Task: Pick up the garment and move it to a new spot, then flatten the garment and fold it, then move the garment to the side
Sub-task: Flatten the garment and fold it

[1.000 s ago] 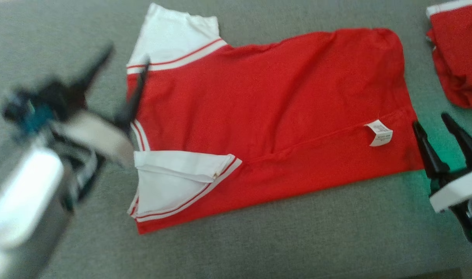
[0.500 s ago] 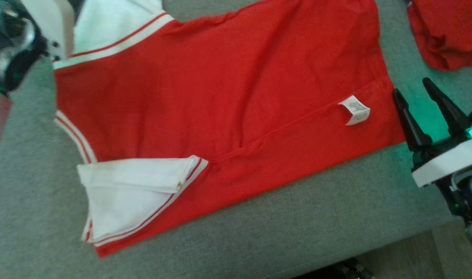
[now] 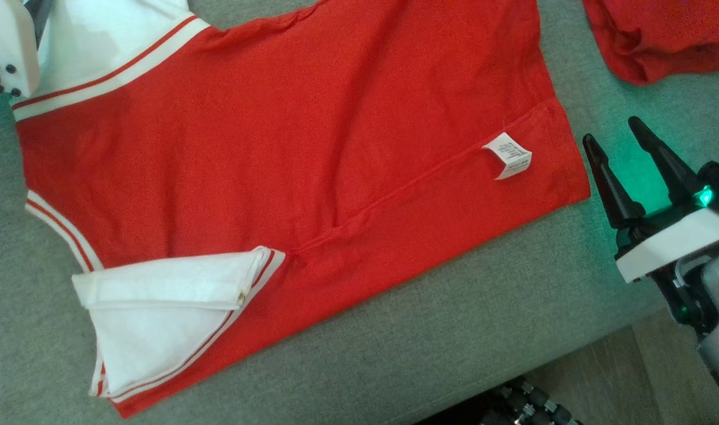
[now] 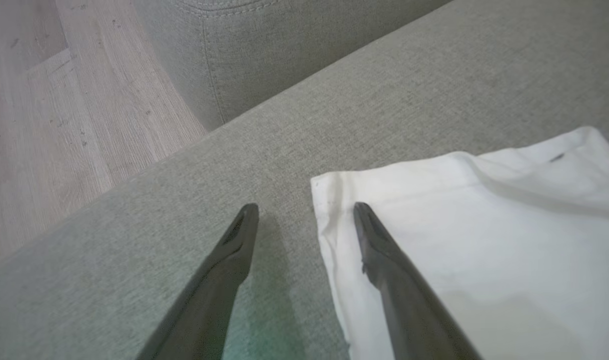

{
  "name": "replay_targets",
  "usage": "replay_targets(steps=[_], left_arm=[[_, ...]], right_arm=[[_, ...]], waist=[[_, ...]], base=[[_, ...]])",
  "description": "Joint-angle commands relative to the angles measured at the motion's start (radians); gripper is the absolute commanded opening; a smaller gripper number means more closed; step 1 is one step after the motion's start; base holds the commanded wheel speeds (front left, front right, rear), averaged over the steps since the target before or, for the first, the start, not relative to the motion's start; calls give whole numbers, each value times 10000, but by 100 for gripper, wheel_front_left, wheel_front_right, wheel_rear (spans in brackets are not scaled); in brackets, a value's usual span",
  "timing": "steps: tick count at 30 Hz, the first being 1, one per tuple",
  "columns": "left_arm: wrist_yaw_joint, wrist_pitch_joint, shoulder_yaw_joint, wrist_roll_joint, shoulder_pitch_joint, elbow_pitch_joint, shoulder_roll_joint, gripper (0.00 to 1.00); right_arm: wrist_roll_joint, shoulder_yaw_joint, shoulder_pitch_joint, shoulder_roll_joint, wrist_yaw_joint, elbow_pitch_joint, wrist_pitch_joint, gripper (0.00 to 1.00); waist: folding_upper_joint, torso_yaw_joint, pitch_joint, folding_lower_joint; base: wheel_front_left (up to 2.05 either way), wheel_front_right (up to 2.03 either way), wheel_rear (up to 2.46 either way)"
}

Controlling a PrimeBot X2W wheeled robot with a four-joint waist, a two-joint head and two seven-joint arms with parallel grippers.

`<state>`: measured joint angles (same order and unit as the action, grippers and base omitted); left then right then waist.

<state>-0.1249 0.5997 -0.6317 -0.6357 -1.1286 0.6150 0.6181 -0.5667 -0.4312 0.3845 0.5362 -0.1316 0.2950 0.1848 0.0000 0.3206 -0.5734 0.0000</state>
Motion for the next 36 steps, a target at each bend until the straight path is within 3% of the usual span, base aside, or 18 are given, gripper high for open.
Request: replay_targets(steps=[1, 10, 11, 13, 20, 26, 31, 36], left_arm=[[-50, -66, 270, -60, -453, -114, 519, 100], [-55, -134, -109, -227, -723, 267, 427, 100], [-55, -133, -167, -252, -747, 275, 443, 78], [-56, -141, -299, -313, -792, 262, 468, 0], [-56, -843, -800, -419, -1079, -32, 427, 0], [-57, -1406, -1366, -561, -1518, -545, 269, 0], [-57, -1816, -1892, -744, -1950, -1006, 46, 0], [-57, -2072, -2433, -876, -2363, -1407, -63, 0]], right_arm=[[-91, -82, -88, 242, 9, -118, 111, 100], [-203, -317, 45, 256, 9, 49, 211, 100], [-215, -332, 54, 263, 9, 65, 217, 100], [-239, -368, 65, 294, 9, 75, 228, 100], [-834, -348, 662, 927, 9, -511, 63, 100], [-1568, -1251, 2606, 2257, 9, -1374, -1521, 100], [-2107, -2276, 4559, 2794, 9, -946, -3081, 100], [-2300, -3391, 5956, 2805, 9, -116, -3837, 100]], waist=[[0, 41, -13, 0], [0, 263, -107, 0], [0, 278, -128, 0], [0, 290, -174, 0], [0, -76, -212, 0], [0, -725, -241, 0], [0, -1304, -345, 0], [0, -1709, -496, 0]], base=[[0, 0, 0], [0, 0, 0], [0, 0, 0], [0, 0, 0], [0, 0, 0], [0, 0, 0], [0, 0, 0], [0, 0, 0]])
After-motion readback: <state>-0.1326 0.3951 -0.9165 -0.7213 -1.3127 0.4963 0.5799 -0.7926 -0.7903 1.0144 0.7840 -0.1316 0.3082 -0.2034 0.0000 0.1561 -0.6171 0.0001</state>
